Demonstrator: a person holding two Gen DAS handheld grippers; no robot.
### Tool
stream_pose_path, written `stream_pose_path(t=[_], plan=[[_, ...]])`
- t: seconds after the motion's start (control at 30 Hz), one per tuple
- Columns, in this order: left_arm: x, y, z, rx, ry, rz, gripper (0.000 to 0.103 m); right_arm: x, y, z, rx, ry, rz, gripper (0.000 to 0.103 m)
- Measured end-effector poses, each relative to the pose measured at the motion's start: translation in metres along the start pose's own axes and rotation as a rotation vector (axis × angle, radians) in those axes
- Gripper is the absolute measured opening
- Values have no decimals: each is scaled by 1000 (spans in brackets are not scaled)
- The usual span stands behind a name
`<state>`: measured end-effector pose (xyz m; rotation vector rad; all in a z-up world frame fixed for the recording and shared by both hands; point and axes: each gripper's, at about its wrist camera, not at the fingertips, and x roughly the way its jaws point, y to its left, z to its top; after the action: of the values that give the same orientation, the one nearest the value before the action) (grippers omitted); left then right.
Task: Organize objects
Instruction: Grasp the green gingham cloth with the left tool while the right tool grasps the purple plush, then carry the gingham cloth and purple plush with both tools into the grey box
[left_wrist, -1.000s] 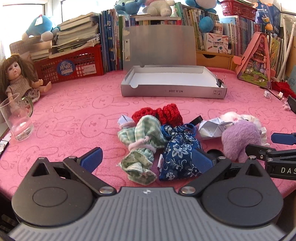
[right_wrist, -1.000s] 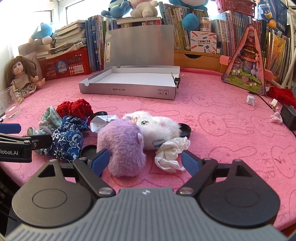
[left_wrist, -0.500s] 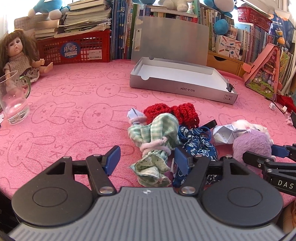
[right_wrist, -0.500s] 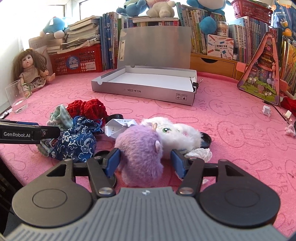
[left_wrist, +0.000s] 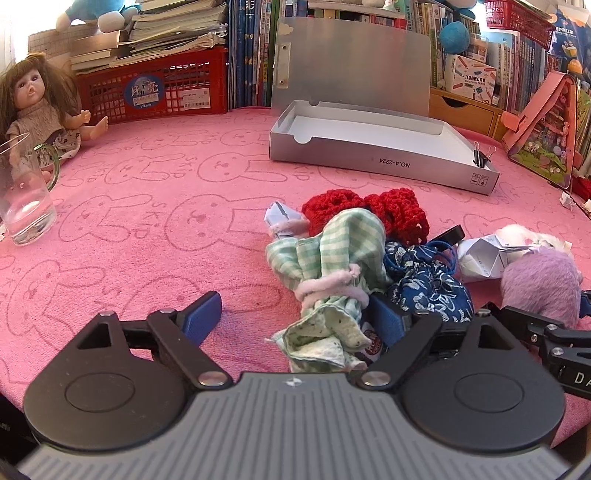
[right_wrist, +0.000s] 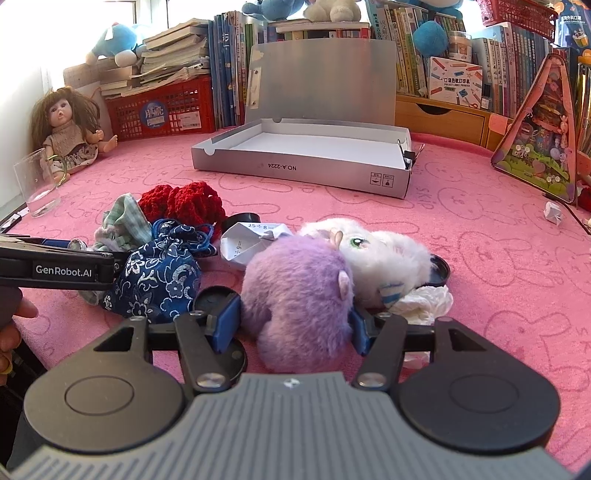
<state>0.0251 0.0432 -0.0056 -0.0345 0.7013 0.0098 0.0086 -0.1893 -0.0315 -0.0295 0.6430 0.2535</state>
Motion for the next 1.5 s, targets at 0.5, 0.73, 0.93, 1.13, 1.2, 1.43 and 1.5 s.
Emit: stream_pose_path(t=[0.5, 0.73, 0.93, 1.13, 1.2, 1.43, 1.5], plan=[[-18, 3, 4, -64, -53, -63, 47, -6, -2, 3, 25, -36, 12, 49], [-31, 6, 14, -71, -97, -64, 42, -21, 6, 12, -29, -89, 7, 38], [-36, 12, 23, -81, -120, -61, 41, -27, 1, 21, -11, -122, 9, 37], [-38, 22, 37, -107, -142, -66, 41, -31, -11, 32, 24, -147, 2, 37], [-38, 25, 43, -108, -153, -63, 41, -33, -15, 35, 38, -155, 1, 37], [-39, 34, 62, -131, -182, -63, 41, -38, -28, 47, 72, -191, -15, 37], [-38, 34, 66, -131, -184, -65, 41, -38, -31, 50, 77, -197, -20, 37]])
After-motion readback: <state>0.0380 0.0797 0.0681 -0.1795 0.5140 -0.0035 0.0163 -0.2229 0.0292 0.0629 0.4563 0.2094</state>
